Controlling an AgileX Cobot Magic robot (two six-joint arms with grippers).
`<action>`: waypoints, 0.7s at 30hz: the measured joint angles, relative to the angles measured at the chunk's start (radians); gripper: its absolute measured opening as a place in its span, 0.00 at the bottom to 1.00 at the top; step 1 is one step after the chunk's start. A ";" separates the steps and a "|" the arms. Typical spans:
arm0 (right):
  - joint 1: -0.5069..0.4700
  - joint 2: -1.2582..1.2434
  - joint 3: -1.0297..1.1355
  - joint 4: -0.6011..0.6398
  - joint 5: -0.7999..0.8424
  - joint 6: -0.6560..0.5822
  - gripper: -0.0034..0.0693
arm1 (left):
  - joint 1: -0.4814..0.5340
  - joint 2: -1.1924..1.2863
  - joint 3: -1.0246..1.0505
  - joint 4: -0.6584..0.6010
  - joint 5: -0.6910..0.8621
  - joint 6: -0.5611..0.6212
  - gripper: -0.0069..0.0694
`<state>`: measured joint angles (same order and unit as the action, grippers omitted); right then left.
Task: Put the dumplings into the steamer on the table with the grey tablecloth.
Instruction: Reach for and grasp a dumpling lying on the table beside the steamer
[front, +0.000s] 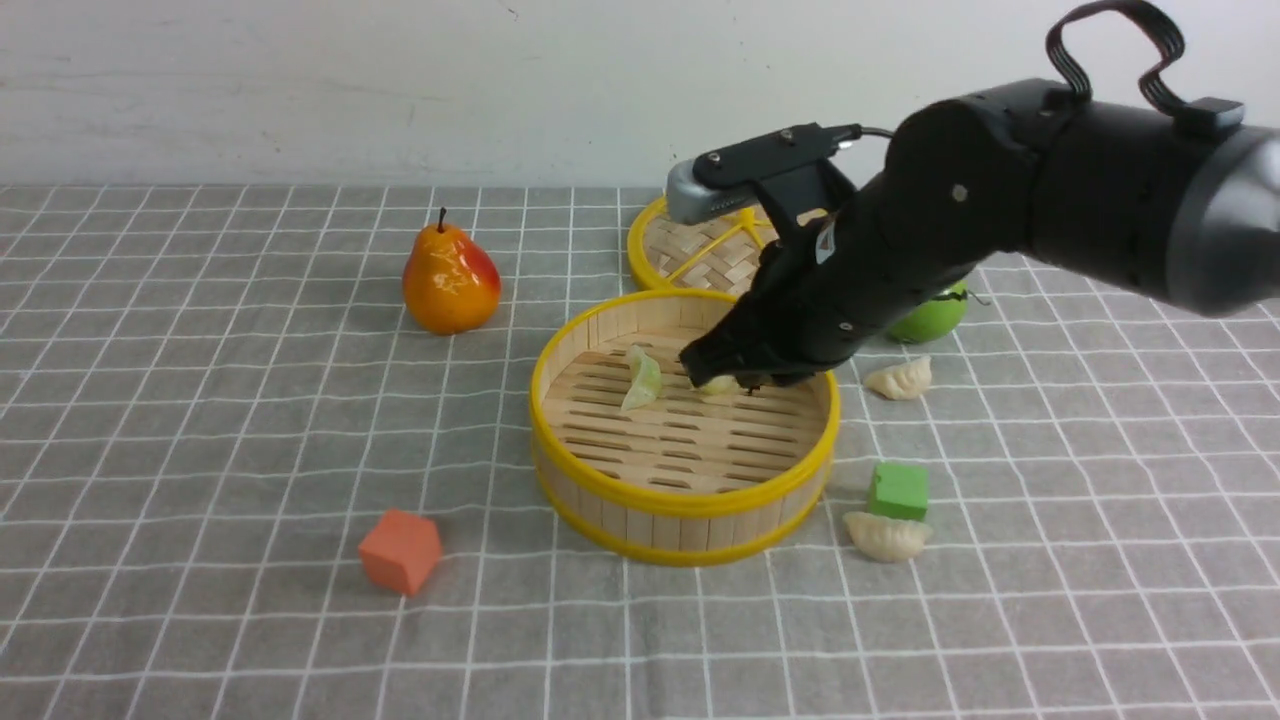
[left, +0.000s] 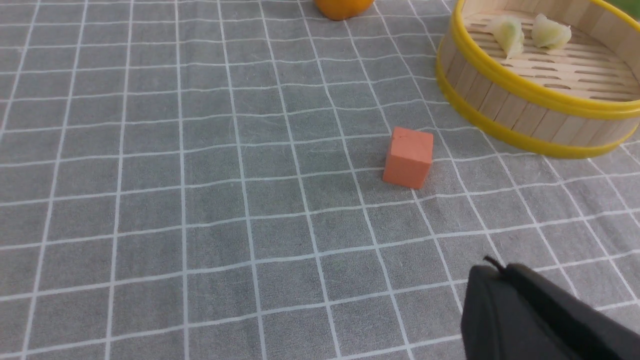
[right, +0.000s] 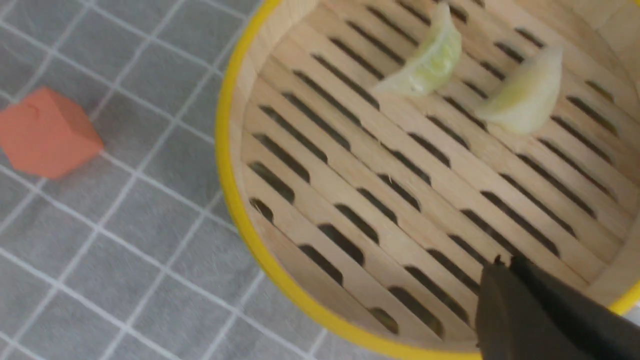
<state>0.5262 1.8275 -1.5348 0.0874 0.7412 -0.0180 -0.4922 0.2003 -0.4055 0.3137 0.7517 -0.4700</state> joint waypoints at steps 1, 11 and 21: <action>0.000 -0.012 0.002 -0.028 0.027 -0.002 0.03 | 0.000 0.000 0.001 0.000 0.000 0.000 0.08; -0.076 -0.176 0.387 -0.149 -0.016 -0.209 0.07 | 0.000 0.000 0.018 0.000 -0.033 -0.001 0.08; -0.160 -0.065 0.417 -0.034 -0.214 -0.276 0.61 | 0.000 0.000 0.033 0.003 -0.061 -0.001 0.08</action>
<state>0.3658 1.7626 -1.1174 0.0532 0.5274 -0.2938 -0.4922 0.2003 -0.3725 0.3168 0.6909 -0.4710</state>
